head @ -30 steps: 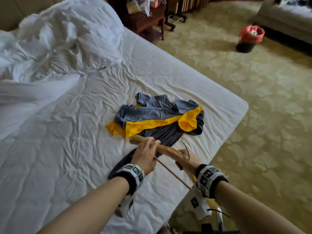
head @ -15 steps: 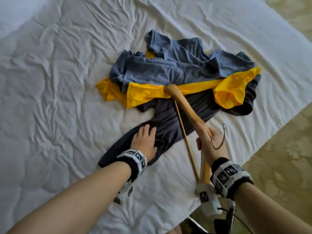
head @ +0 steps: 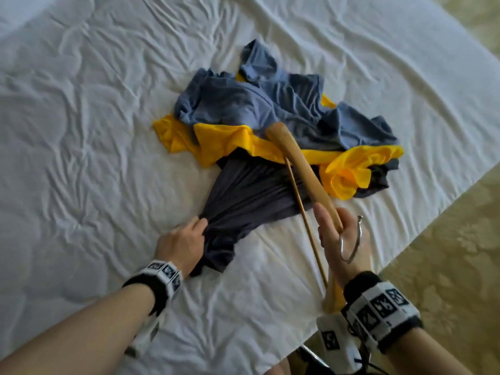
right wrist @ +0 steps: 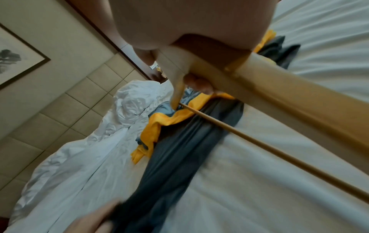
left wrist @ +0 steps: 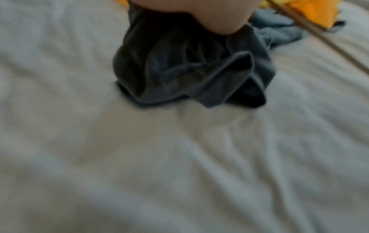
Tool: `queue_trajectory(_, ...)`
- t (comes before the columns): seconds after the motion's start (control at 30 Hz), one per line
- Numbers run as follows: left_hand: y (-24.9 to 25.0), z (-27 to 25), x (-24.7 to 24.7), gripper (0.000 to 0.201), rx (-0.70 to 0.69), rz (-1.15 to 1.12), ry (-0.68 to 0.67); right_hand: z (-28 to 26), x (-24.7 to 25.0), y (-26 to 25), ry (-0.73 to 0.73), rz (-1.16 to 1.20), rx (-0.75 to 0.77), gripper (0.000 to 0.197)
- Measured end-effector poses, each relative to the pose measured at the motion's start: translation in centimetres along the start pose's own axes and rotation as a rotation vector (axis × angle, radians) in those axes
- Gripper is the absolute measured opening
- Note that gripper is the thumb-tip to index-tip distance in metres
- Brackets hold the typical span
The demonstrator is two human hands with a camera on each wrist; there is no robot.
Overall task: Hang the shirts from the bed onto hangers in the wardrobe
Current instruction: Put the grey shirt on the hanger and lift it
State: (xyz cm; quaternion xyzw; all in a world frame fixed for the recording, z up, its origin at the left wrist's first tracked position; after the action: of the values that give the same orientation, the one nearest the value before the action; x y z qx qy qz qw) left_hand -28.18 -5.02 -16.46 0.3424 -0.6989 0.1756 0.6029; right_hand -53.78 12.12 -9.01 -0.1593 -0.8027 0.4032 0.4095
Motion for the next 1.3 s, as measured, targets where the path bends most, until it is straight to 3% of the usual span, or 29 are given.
queue_trajectory(0.17,-7.0,-13.8,-3.2,0.032,0.006,0.073,-0.144,-0.9,-1.7,0.3,-0.104,-0.049,0.021,0.057)
queue_trajectory(0.27,-8.2,-16.8,-3.9,0.037,0.081,0.077,-0.231,-2.5,-2.9,-0.1,-0.164,-0.073,0.071,0.059)
queue_trajectory(0.4,-5.1,-12.0,-1.6,0.037,0.053,0.01,-0.203,-4.1,-3.8,-0.5,-0.188,-0.185,0.106,0.04)
queue_trajectory(0.53,0.5,-4.8,0.4,0.038,0.036,-0.213,-0.095,-4.0,-4.6,0.4,-0.175,-0.137,0.072,0.045)
queue_trajectory(0.7,5.7,0.1,-3.4,0.059,0.052,-0.2,-0.414,-5.7,-3.4,-1.8,-0.184,-0.048,0.135,0.044)
queue_trajectory(0.83,5.2,0.1,-3.0,0.021,0.231,-0.236,-0.376,-8.6,-4.6,-3.9,-0.37,-0.044,0.26,0.048)
queue_trajectory(0.93,3.9,-2.0,-3.4,0.029,0.278,-0.135,-0.498,-9.1,-7.7,-3.7,-0.508,-0.232,0.327,0.056)
queue_trajectory(1.03,2.9,-3.8,-4.1,0.028,0.125,-0.063,-0.466,-7.7,-9.9,-2.5,-0.483,-0.417,0.325,0.062)
queue_trajectory(1.13,0.3,-5.5,-4.7,0.032,0.062,-0.073,-0.409,-5.2,-9.2,-2.5,-0.353,-0.39,0.386,0.067)
queue_trajectory(1.3,-3.1,-8.1,-2.8,0.035,-0.014,0.027,-0.11,-2.1,-6.5,-3.4,-0.219,-0.318,0.288,0.065)
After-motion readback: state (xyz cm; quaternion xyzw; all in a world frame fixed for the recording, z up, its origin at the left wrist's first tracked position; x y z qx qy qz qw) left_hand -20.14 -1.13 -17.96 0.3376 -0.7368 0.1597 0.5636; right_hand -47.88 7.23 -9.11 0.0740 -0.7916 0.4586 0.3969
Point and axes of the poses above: each hand's wrist, its own z-axis towards the middle knuckle, its own x-axis out of the back of the hand, y = z × x, the point moved 7 cm from there along z, towards the middle knuckle
